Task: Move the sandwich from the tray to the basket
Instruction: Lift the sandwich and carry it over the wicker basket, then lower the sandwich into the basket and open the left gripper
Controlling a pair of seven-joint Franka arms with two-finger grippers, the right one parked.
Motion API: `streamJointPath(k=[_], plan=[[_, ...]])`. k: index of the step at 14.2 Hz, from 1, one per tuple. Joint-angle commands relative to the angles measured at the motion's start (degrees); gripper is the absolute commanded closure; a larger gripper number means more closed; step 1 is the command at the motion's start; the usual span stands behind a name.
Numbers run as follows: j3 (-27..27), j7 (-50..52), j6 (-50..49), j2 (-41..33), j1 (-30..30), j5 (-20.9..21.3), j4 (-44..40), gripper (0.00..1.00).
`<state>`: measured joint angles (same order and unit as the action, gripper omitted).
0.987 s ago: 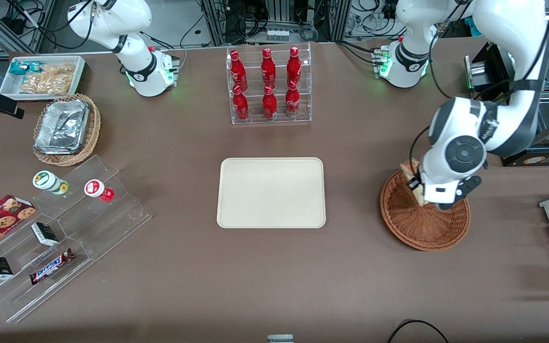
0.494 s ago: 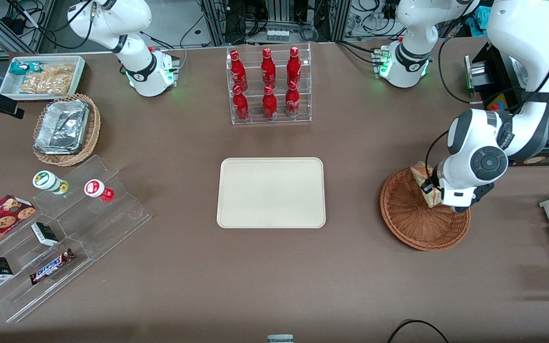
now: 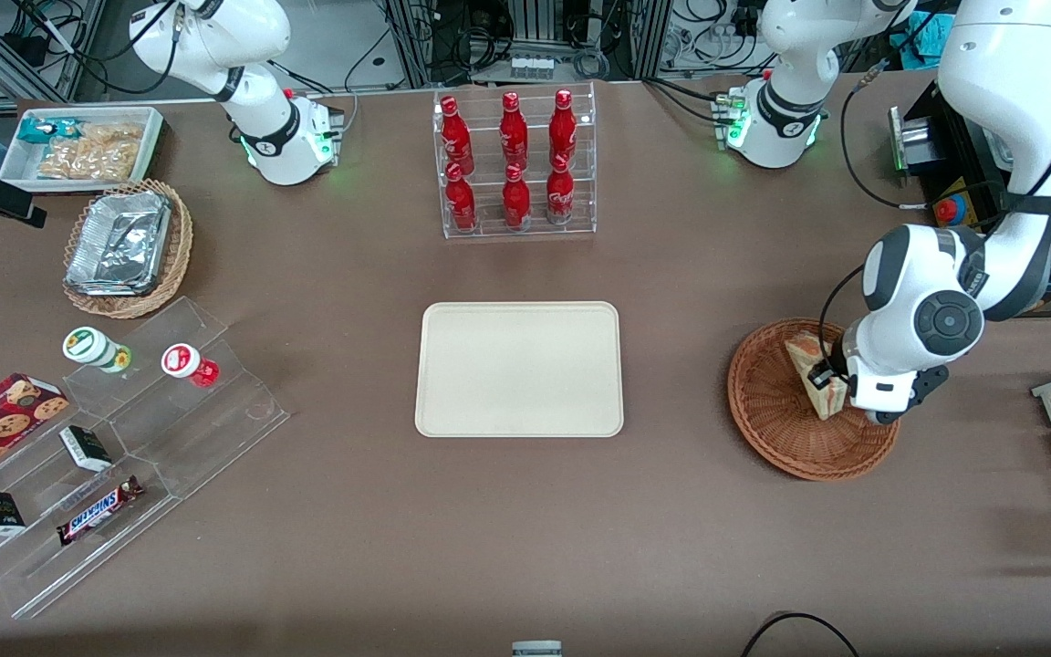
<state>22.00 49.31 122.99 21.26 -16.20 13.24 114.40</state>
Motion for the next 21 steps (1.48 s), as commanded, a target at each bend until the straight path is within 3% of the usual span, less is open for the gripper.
streamJointPath(k=[1,4,7,10,13,15,18,21], plan=[[0.5,-1.84,0.06,1.59,-0.67,-0.4,-1.99,0.0],[0.5,-1.94,-1.51,0.11,-0.76,-0.4,-3.91,0.0],[0.94,-3.15,-12.2,-5.86,-0.41,-0.4,-7.6,0.0],[1.82,-14.1,-26.43,-12.18,-0.14,-1.89,-12.61,0.0],[1.47,-30.35,-40.76,-18.87,-0.76,-7.86,-17.87,0.0],[1.56,-36.11,-50.43,-18.72,-0.5,-8.31,-25.15,0.0],[2.61,-32.81,-52.67,-17.05,0.73,-10.59,-32.38,0.0],[3.14,-31.11,-51.97,-16.34,1.7,-10.25,-32.75,0.0]])
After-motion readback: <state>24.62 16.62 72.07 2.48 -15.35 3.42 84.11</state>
